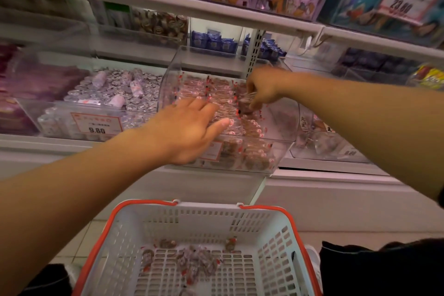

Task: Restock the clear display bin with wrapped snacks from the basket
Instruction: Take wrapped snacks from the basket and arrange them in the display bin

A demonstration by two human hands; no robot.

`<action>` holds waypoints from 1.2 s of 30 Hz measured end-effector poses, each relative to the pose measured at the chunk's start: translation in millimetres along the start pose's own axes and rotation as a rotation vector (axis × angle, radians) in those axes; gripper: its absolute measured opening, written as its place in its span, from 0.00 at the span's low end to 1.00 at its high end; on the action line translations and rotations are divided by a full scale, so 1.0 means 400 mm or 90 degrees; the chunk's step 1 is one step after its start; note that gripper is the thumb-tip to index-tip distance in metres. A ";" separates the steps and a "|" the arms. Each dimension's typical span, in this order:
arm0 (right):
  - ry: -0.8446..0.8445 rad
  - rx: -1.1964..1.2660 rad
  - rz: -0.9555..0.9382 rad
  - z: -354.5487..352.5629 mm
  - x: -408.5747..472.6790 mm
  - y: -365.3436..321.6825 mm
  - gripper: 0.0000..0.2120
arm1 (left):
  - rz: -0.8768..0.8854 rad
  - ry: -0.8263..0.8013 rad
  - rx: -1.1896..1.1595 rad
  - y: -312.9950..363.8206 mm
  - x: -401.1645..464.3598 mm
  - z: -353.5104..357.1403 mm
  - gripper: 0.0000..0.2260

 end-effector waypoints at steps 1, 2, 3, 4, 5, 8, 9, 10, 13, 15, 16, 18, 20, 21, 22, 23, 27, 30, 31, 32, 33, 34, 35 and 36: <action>-0.015 0.004 -0.003 0.003 0.012 0.000 0.15 | 0.002 -0.001 0.014 0.001 -0.002 0.003 0.36; -0.023 0.004 -0.004 0.003 0.018 0.001 0.16 | 0.003 -0.004 0.020 0.001 -0.001 0.005 0.36; -0.028 0.002 -0.004 0.003 0.022 0.002 0.18 | 0.002 -0.007 0.021 0.002 0.000 0.007 0.35; -0.030 -0.008 -0.005 0.005 0.026 0.003 0.20 | 0.001 -0.011 0.022 0.002 0.002 0.008 0.33; -0.029 -0.024 -0.009 0.008 0.028 0.003 0.23 | 0.000 -0.015 0.021 0.001 0.003 0.009 0.31; -0.051 -0.113 -0.027 0.036 0.036 0.004 0.26 | -0.004 -0.028 0.016 0.001 0.005 0.011 0.28; -0.075 -0.166 -0.033 0.053 0.037 0.007 0.27 | -0.006 -0.031 0.016 0.001 0.007 0.013 0.28; -0.106 -0.227 -0.032 0.072 0.038 0.013 0.30 | -0.009 -0.037 0.016 0.001 0.011 0.015 0.28; -0.194 -0.337 0.016 0.117 0.033 0.035 0.38 | -0.011 -0.060 0.017 0.001 0.019 0.022 0.28; -0.241 -0.338 0.048 0.129 0.036 0.040 0.39 | 0.001 -0.066 0.015 0.003 0.021 0.022 0.27; -0.258 -0.326 0.059 0.131 0.038 0.039 0.40 | 0.004 -0.066 0.016 0.003 0.020 0.020 0.27; -0.267 -0.300 0.064 0.121 0.037 0.030 0.41 | 0.009 -0.062 0.023 0.003 0.018 0.018 0.27; -0.237 -0.271 0.045 0.102 0.033 0.016 0.42 | 0.013 -0.058 0.024 0.001 0.016 0.019 0.28; -0.213 -0.246 0.029 0.087 0.028 0.006 0.41 | 0.015 -0.051 0.016 0.001 0.016 0.017 0.27; -0.187 -0.217 0.014 0.070 0.021 -0.003 0.38 | 0.022 -0.038 0.000 0.002 0.015 0.014 0.26; -0.164 -0.197 -0.001 0.053 0.010 -0.012 0.34 | 0.033 -0.020 -0.024 0.004 0.014 0.009 0.24; -0.033 -0.161 0.000 -0.012 -0.051 -0.032 0.23 | 0.077 0.090 -0.102 0.006 -0.002 -0.036 0.18; 0.155 -0.087 -0.022 -0.058 -0.122 -0.074 0.17 | 0.200 0.222 -0.101 0.021 -0.052 -0.086 0.13; 0.277 -0.051 -0.036 -0.073 -0.159 -0.099 0.13 | 0.259 0.251 -0.080 0.030 -0.075 -0.093 0.13; 0.432 -0.017 -0.052 -0.081 -0.208 -0.131 0.11 | 0.311 0.270 -0.059 0.035 -0.100 -0.091 0.13; 0.607 0.018 -0.082 -0.076 -0.270 -0.174 0.10 | 0.351 0.278 -0.047 0.034 -0.124 -0.079 0.13; 0.761 0.059 -0.115 -0.049 -0.332 -0.223 0.11 | 0.372 0.265 -0.041 0.030 -0.142 -0.053 0.12; 0.858 0.120 -0.140 -0.002 -0.377 -0.272 0.14 | 0.372 0.232 -0.031 0.023 -0.155 -0.014 0.12; 0.878 0.181 -0.150 0.064 -0.394 -0.320 0.16 | 0.355 0.186 -0.011 0.015 -0.163 0.039 0.11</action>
Point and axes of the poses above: each hand's wrist, its own x-axis towards the middle knuckle, its own z-axis out of the palm, y = z × x, the point moved 6 cm from there along x, towards the middle knuckle, and after that the axes turned 15 degrees about -z, right-handed, at the moved point
